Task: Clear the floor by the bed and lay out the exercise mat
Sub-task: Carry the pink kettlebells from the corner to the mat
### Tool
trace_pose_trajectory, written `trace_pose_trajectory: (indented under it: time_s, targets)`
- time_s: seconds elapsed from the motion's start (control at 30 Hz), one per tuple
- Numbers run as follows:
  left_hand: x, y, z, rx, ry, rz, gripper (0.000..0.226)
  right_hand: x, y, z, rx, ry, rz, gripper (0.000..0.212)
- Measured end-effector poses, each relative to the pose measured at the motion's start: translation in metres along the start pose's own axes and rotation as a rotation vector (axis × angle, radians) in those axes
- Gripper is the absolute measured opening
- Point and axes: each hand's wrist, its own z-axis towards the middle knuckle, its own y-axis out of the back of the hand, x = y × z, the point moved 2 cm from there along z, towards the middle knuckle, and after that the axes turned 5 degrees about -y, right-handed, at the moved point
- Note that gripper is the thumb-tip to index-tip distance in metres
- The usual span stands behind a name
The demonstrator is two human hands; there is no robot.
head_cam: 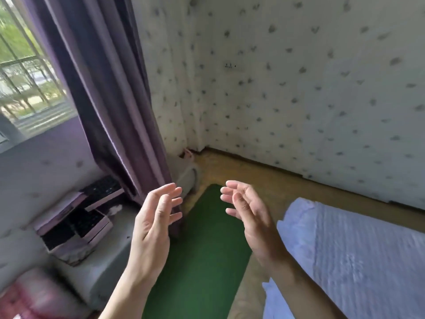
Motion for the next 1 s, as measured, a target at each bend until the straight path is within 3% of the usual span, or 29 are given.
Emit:
trace_pose_trajectory:
  time_s: [0.23, 0.57, 0.73, 1.0]
  targets:
    - [0.002, -0.116, 0.072, 0.127, 0.016, -0.048, 0.042, 0.03, 0.095, 0.058, -0.178, 0.061, -0.024, 0.04]
    - [0.048, -0.207, 0.182, 0.254, 0.067, -0.082, 0.029, 0.022, 0.198, 0.143, -0.448, 0.06, 0.009, 0.034]
    - [0.079, -0.232, 0.266, 0.246, 0.084, -0.146, 0.026, 0.021, 0.209, 0.219, -0.496, 0.079, 0.011, 0.032]
    - [0.1, -0.267, 0.377, 0.193, 0.087, -0.211, 0.027, 0.016, 0.215, 0.33, -0.429, 0.067, -0.049, 0.037]
